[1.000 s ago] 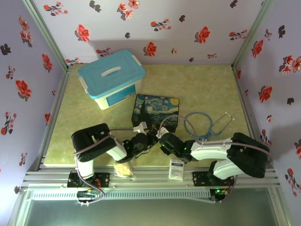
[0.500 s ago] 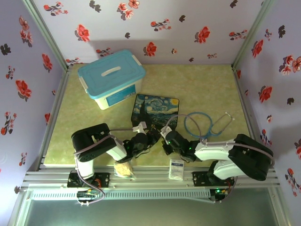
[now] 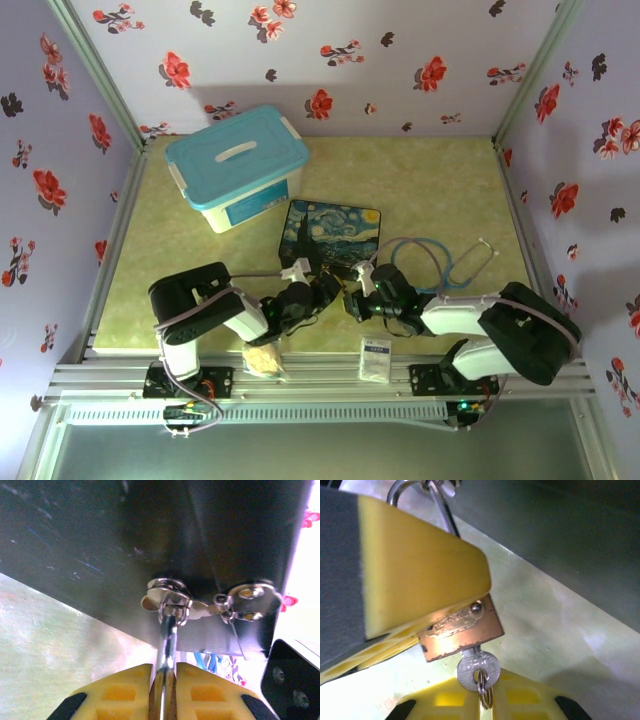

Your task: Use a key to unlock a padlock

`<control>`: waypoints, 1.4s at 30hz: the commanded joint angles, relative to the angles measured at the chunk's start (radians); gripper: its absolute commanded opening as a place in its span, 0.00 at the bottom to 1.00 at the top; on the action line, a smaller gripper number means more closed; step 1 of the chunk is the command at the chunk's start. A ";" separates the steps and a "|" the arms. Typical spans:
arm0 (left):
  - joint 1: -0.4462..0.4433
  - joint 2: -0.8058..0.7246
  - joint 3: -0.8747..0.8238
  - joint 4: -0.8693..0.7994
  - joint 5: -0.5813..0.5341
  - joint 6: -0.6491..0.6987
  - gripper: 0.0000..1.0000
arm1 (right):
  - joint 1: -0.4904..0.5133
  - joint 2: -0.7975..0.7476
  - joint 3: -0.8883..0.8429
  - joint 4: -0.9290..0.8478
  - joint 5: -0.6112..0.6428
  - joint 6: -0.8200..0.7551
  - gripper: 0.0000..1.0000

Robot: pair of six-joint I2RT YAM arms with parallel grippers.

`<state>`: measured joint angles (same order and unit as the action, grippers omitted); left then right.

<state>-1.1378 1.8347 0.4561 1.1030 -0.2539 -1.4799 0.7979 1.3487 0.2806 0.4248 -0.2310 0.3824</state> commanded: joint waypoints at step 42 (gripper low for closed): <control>0.012 -0.081 0.005 -0.101 0.068 0.035 0.00 | 0.409 -0.222 -0.159 0.154 0.632 -0.540 0.46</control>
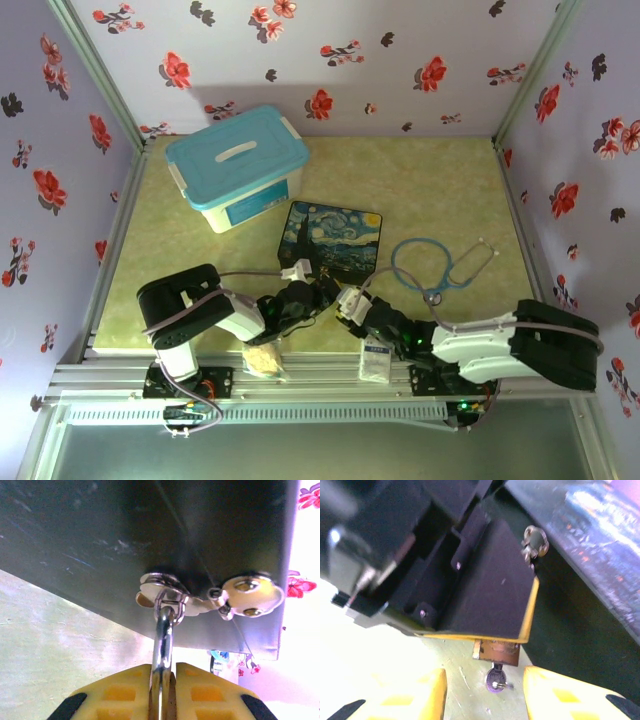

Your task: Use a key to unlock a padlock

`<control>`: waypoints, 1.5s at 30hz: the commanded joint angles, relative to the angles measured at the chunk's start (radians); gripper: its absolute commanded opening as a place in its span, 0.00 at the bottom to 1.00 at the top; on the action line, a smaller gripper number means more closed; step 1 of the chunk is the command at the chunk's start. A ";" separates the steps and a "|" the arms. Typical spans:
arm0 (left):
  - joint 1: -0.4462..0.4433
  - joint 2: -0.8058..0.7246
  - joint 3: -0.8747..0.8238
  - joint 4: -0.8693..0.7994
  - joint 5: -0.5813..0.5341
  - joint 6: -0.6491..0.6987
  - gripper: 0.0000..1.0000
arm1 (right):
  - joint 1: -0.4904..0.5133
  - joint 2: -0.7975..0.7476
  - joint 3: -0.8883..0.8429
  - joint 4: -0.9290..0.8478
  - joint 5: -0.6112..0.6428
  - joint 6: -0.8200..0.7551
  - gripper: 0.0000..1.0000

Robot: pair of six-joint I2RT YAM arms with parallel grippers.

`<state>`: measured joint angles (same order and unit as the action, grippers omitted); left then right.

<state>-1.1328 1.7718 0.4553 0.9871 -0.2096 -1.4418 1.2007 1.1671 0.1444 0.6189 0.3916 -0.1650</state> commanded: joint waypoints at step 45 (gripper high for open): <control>0.006 0.005 -0.017 0.093 0.029 -0.030 0.00 | -0.061 0.362 0.004 0.395 -0.024 0.188 0.03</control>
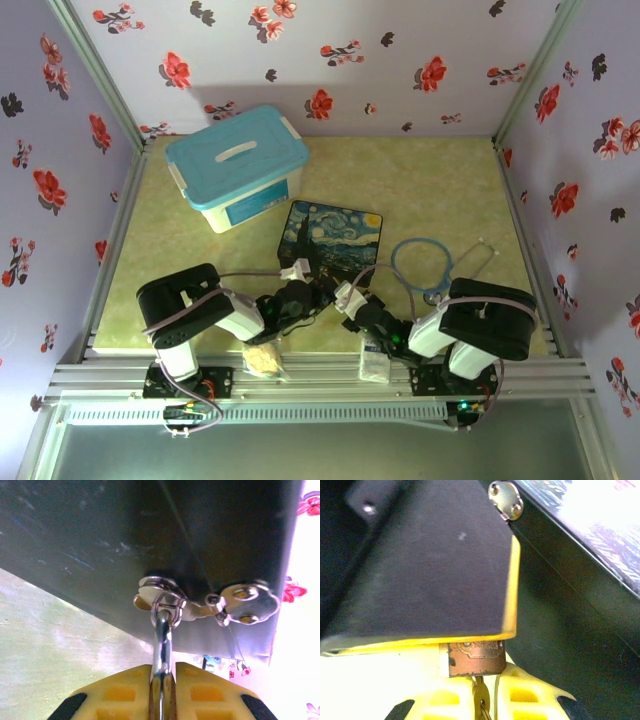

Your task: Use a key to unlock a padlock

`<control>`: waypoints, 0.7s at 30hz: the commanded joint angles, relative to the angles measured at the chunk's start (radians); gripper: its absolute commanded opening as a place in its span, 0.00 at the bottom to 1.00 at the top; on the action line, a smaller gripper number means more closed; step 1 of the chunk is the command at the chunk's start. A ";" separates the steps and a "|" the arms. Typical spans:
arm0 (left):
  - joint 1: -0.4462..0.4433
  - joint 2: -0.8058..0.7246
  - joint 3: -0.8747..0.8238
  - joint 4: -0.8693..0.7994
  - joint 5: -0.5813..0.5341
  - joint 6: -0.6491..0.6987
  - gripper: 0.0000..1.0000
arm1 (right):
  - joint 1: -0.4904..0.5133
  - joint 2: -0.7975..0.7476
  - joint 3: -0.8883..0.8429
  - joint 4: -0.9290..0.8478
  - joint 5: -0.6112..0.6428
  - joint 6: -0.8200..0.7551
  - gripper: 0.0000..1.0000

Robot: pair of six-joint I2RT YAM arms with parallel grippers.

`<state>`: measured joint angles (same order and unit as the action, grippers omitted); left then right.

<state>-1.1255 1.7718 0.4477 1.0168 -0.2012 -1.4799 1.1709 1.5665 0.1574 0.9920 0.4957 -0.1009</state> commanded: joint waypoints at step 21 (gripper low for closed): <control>0.008 -0.109 0.018 -0.253 0.026 0.130 0.10 | -0.144 -0.159 0.040 -0.195 -0.391 0.313 0.27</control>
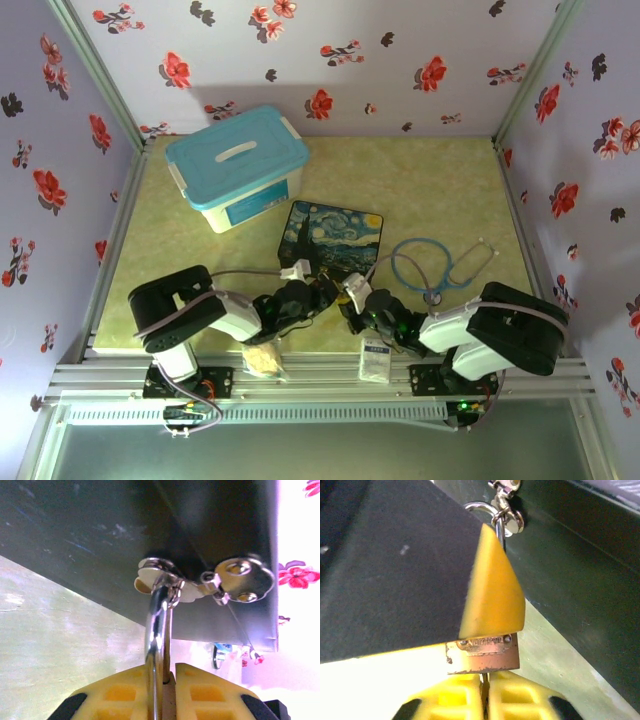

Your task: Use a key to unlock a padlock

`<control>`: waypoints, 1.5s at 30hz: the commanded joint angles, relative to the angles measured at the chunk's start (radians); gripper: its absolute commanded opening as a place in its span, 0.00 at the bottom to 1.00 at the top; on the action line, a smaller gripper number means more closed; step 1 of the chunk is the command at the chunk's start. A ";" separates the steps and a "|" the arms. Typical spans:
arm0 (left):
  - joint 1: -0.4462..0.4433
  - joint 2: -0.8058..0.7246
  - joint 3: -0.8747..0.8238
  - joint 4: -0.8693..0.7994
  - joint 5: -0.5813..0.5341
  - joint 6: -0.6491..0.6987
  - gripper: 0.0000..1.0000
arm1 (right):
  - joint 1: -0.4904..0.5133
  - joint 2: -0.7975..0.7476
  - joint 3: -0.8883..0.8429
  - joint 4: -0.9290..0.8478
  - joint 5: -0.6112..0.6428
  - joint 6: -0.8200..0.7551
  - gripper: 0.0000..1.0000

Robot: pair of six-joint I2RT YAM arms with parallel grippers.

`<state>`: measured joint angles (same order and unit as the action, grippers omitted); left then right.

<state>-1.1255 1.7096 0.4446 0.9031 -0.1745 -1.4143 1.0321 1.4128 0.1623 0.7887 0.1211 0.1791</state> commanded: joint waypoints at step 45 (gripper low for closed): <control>0.026 -0.100 0.281 -0.949 -0.152 0.402 0.19 | -0.078 -0.083 0.013 -0.029 0.161 0.123 0.45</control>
<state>-1.0924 1.6341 0.7036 0.0982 -0.2531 -1.0523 0.9600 1.3334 0.1806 0.7498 0.2401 0.2996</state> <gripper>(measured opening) 0.200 0.447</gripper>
